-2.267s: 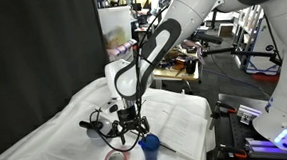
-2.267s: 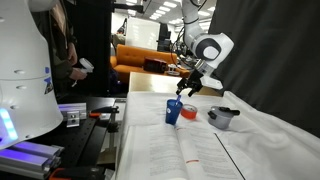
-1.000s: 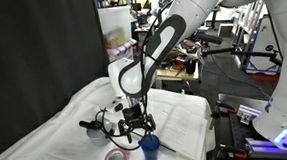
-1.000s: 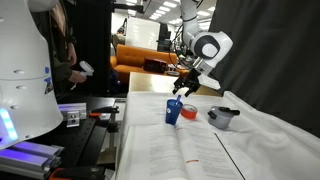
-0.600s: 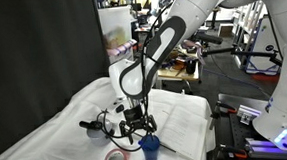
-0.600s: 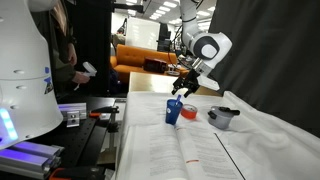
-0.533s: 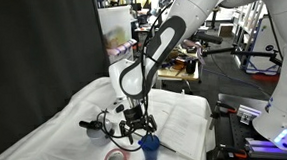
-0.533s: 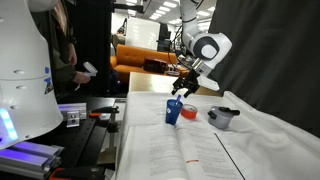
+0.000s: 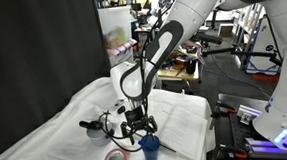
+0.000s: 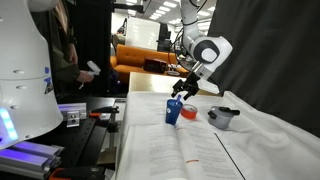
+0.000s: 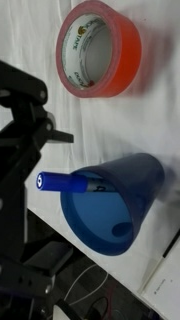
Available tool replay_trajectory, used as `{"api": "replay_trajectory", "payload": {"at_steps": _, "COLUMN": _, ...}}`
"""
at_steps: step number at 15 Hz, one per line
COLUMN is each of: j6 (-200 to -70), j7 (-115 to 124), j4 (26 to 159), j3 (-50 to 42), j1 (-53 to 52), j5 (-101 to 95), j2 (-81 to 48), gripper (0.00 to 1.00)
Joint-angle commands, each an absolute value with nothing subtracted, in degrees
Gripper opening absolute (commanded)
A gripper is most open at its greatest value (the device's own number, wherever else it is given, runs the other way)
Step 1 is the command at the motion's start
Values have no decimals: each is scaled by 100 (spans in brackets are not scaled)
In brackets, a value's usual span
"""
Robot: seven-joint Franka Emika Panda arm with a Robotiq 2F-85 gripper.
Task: Take the marker out of the cup and put it on the book
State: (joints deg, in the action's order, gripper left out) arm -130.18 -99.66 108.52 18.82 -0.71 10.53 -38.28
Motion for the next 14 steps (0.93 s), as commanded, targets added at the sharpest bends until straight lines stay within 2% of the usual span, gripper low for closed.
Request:
{"api": "replay_trajectory", "payload": {"at_steps": 1, "j6": -12975, "j7": -10164, "j4": 10718, "j3": 1909, "j1": 10, "j5": 1136, "j2": -3899, "gripper": 100}}
{"api": "replay_trajectory", "payload": {"at_steps": 14, "j6": -12987, "j7": -10016, "j4": 10707, "j3": 1845, "j1": -44, "j5": 1086, "j2": -3856, "gripper": 100}}
